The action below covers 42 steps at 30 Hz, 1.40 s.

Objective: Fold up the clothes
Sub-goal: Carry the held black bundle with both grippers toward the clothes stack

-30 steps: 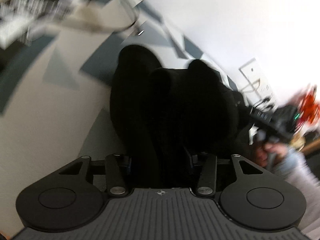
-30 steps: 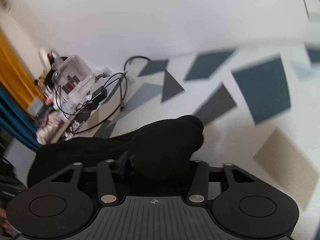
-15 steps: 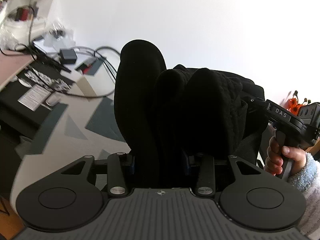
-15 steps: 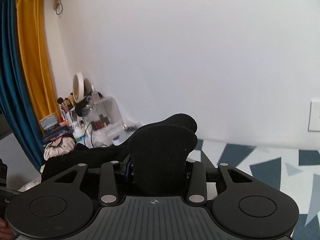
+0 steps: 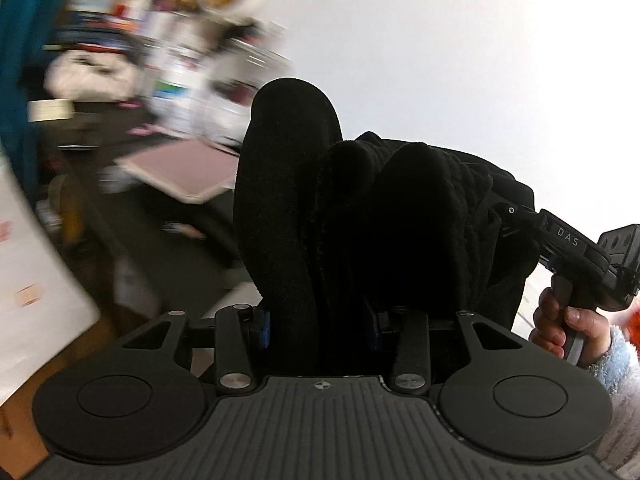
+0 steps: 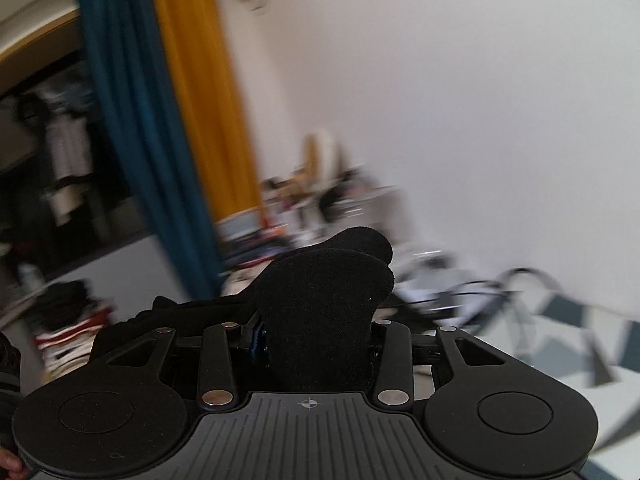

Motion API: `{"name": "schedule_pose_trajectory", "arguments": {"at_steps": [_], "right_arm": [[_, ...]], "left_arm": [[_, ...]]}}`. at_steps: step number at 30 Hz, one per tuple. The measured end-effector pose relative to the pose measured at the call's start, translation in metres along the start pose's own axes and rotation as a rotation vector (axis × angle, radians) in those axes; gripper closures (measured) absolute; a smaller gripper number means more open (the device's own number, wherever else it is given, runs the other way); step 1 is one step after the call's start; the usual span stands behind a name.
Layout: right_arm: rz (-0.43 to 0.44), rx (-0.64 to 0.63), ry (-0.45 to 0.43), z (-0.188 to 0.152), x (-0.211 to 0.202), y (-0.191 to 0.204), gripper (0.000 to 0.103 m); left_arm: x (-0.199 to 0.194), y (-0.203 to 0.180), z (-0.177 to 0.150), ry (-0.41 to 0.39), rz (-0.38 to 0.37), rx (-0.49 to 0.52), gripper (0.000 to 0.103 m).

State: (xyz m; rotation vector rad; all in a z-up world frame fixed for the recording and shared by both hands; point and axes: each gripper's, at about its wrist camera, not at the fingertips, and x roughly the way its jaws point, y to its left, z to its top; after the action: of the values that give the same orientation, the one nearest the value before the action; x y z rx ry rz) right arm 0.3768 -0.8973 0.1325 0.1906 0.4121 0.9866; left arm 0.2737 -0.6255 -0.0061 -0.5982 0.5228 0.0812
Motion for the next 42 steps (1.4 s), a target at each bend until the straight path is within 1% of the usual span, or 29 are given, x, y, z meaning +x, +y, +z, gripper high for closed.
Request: {"name": "schedule_pose_trajectory", "arguments": {"at_steps": [2,5,9,11,14,17,20,24,26,30,34,38,42], "right_arm": [[0.090,-0.018,0.035,0.003,0.027,0.030,0.068],[0.219,-0.068,0.076,0.009,0.061,0.086,0.068],[0.365,-0.144,0.112,0.006,0.105,0.179,0.068],[0.426,-0.166,0.128,-0.002,0.122,0.232,0.068],[0.505,-0.185,0.163,-0.019,0.150,0.318,0.068],[0.574,-0.187,0.212,-0.038,0.180,0.405,0.068],[0.636,-0.188,0.251,-0.058,0.205,0.494,0.068],[0.708,-0.189,0.263,-0.082,0.230,0.595,0.068],[0.733,-0.184,0.280,-0.090,0.247,0.636,0.068],[0.773,-0.211,0.315,-0.100,0.293,0.705,0.068],[0.805,-0.236,0.324,-0.112,0.343,0.759,0.068],[0.821,-0.233,0.313,-0.122,0.412,0.803,0.068],[0.819,-0.203,0.290,-0.121,0.494,0.834,0.068]], "left_arm": [[-0.036,0.019,-0.005,-0.057,0.061,-0.050,0.062],[-0.090,0.053,-0.012,-0.148,0.140,-0.132,0.062],[-0.161,0.106,-0.021,-0.252,0.229,-0.204,0.061],[-0.199,0.137,-0.026,-0.295,0.268,-0.228,0.061],[-0.257,0.188,-0.031,-0.343,0.323,-0.261,0.061],[-0.319,0.238,-0.032,-0.372,0.387,-0.286,0.061],[-0.374,0.284,-0.025,-0.394,0.444,-0.304,0.061],[-0.431,0.331,-0.017,-0.426,0.521,-0.311,0.061],[-0.451,0.354,-0.013,-0.439,0.550,-0.327,0.061],[-0.481,0.407,-0.006,-0.468,0.573,-0.378,0.061],[-0.502,0.460,0.006,-0.486,0.587,-0.404,0.061],[-0.510,0.527,0.041,-0.484,0.595,-0.395,0.061],[-0.512,0.602,0.102,-0.471,0.585,-0.378,0.061]]}}
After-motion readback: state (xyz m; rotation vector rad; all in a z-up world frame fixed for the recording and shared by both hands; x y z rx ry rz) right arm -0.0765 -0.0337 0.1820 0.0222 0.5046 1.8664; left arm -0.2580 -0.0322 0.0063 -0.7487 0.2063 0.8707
